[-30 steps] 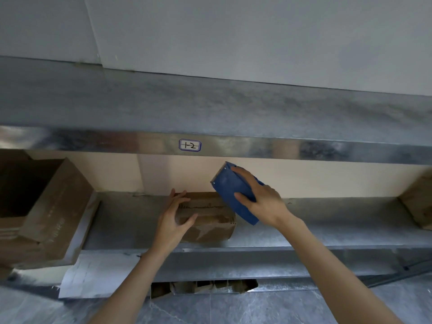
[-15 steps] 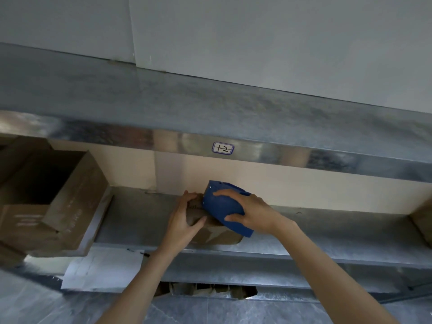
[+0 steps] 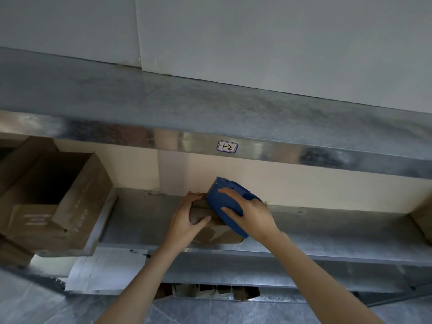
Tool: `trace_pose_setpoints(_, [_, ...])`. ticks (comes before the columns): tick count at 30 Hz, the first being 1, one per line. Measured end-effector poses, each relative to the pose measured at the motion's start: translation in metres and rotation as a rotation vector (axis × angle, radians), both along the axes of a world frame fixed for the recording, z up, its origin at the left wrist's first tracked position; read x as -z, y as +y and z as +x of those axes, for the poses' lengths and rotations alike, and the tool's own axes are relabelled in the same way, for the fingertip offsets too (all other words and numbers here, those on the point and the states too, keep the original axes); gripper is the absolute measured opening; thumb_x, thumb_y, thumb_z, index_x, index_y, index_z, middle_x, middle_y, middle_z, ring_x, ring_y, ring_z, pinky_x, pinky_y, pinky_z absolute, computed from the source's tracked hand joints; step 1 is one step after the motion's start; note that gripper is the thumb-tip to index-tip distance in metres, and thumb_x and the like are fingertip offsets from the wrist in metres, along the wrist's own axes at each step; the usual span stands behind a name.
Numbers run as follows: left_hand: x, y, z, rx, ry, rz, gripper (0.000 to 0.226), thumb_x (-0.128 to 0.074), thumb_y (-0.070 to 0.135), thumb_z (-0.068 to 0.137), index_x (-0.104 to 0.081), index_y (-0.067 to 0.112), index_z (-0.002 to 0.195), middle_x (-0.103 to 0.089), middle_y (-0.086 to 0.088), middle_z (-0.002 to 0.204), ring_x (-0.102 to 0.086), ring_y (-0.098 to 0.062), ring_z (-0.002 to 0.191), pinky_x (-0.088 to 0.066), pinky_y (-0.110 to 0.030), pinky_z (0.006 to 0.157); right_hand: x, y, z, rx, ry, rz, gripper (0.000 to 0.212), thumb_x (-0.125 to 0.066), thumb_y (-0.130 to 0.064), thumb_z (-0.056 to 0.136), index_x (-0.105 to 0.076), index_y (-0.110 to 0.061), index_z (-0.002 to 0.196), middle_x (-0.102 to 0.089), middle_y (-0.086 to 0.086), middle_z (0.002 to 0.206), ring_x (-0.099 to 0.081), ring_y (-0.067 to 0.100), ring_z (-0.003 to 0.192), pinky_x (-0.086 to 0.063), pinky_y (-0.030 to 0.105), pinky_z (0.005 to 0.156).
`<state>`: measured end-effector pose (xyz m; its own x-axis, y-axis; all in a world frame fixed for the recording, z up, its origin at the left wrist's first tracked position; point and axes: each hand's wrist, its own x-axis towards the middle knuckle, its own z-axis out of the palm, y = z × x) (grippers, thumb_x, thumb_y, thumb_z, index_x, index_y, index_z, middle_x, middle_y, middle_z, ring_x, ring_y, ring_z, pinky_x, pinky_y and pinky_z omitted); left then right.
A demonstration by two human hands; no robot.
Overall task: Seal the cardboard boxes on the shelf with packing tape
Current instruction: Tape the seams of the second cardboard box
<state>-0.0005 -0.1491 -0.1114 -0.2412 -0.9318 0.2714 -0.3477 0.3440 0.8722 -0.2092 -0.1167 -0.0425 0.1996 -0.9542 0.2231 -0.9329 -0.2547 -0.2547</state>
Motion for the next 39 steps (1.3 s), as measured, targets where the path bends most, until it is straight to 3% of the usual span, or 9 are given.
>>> trace_pose_setpoints(3, [-0.009, -0.002, 0.005, 0.015, 0.008, 0.043, 0.044, -0.076, 0.011, 0.085, -0.057, 0.025, 0.122, -0.058, 0.014, 0.124, -0.033, 0.029, 0.119, -0.026, 0.002, 0.096, -0.004, -0.002, -0.003, -0.038, -0.026, -0.085, 0.05, -0.038, -0.054, 0.095, -0.028, -0.05, 0.144, -0.07, -0.001, 0.076, -0.061, 0.019, 0.057, -0.055, 0.035, 0.053])
trace_pose_setpoints(7, [-0.023, -0.01, 0.019, 0.017, 0.019, 0.074, 0.037, -0.075, 0.019, 0.086, -0.06, 0.025, 0.12, -0.062, 0.011, 0.121, -0.05, 0.012, 0.117, -0.033, -0.002, 0.094, -0.02, 0.0, -0.009, -0.124, -0.025, -0.141, 0.049, -0.038, -0.053, 0.093, -0.026, -0.053, 0.141, -0.07, -0.001, 0.073, -0.059, 0.02, 0.054, -0.054, 0.035, 0.051])
trace_pose_setpoints(11, [-0.046, -0.019, 0.035, 0.025, 0.01, 0.082, 0.033, -0.072, 0.015, 0.089, -0.062, 0.026, 0.119, -0.063, 0.016, 0.123, -0.051, 0.013, 0.115, -0.034, -0.003, 0.092, -0.035, 0.005, -0.011, -0.201, 0.028, -0.152, 0.051, -0.042, -0.056, 0.095, -0.025, -0.054, 0.142, -0.065, -0.004, 0.064, -0.053, 0.015, 0.047, -0.052, 0.032, 0.051])
trace_pose_setpoints(14, [-0.065, -0.02, 0.041, 0.086, 0.014, 0.118, 0.033, -0.069, 0.015, 0.092, -0.062, 0.032, 0.12, -0.063, 0.023, 0.121, -0.055, 0.009, 0.113, -0.041, -0.009, 0.09, -0.042, 0.012, -0.006, -0.263, 0.017, -0.175, 0.047, -0.046, -0.053, 0.095, -0.035, -0.05, 0.141, -0.058, -0.006, 0.055, -0.038, 0.011, 0.041, -0.047, 0.029, 0.045])
trace_pose_setpoints(17, [-0.076, -0.017, 0.041, 0.188, 0.017, 0.153, 0.034, -0.065, 0.01, 0.094, -0.064, 0.033, 0.119, -0.066, 0.018, 0.12, -0.06, 0.004, 0.113, -0.044, -0.012, 0.093, -0.047, 0.02, -0.001, -0.305, 0.023, -0.187, 0.046, -0.05, -0.049, 0.095, -0.04, -0.046, 0.14, -0.044, -0.011, 0.047, -0.026, 0.009, 0.039, -0.037, 0.023, 0.039])
trace_pose_setpoints(21, [-0.083, -0.012, 0.04, 0.282, 0.058, 0.206, 0.038, -0.055, -0.007, 0.094, -0.065, 0.013, 0.125, -0.069, 0.005, 0.122, -0.062, -0.003, 0.114, -0.045, -0.013, 0.095, -0.051, 0.029, 0.004, -0.344, 0.021, -0.19, 0.043, -0.052, -0.047, 0.093, -0.049, -0.041, 0.136, -0.025, -0.013, 0.05, -0.021, 0.01, 0.04, -0.024, 0.018, 0.043])
trace_pose_setpoints(26, [-0.082, -0.003, 0.039, 0.314, 0.065, 0.255, 0.036, -0.051, -0.011, 0.094, -0.069, 0.013, 0.113, -0.073, 0.009, 0.108, -0.064, -0.004, 0.108, -0.046, -0.013, 0.091, -0.053, 0.035, 0.006, -0.328, 0.052, -0.201, 0.043, -0.053, -0.046, 0.092, -0.05, -0.041, 0.135, -0.028, -0.011, 0.048, -0.021, 0.011, 0.04, -0.022, 0.017, 0.044])
trace_pose_setpoints(34, [-0.076, 0.0, 0.032, 0.245, 0.071, 0.267, 0.036, -0.051, -0.02, 0.086, -0.068, 0.005, 0.106, -0.072, -0.008, 0.102, -0.069, -0.015, 0.096, -0.053, -0.023, 0.084, -0.06, 0.042, 0.009, -0.349, 0.083, -0.136, 0.045, -0.054, -0.048, 0.092, -0.049, -0.042, 0.136, -0.022, -0.012, 0.052, -0.021, 0.011, 0.04, -0.015, 0.013, 0.046])
trace_pose_setpoints(39, [-0.076, 0.001, 0.026, 0.209, 0.078, 0.243, 0.04, -0.047, -0.025, 0.082, -0.066, 0.004, 0.102, -0.07, -0.015, 0.1, -0.067, -0.012, 0.089, -0.051, -0.022, 0.078, -0.063, 0.042, 0.008, -0.351, 0.074, -0.037, 0.058, -0.069, -0.048, 0.083, -0.049, -0.041, 0.137, -0.026, -0.015, 0.056, -0.022, 0.01, 0.041, -0.011, 0.006, 0.047])
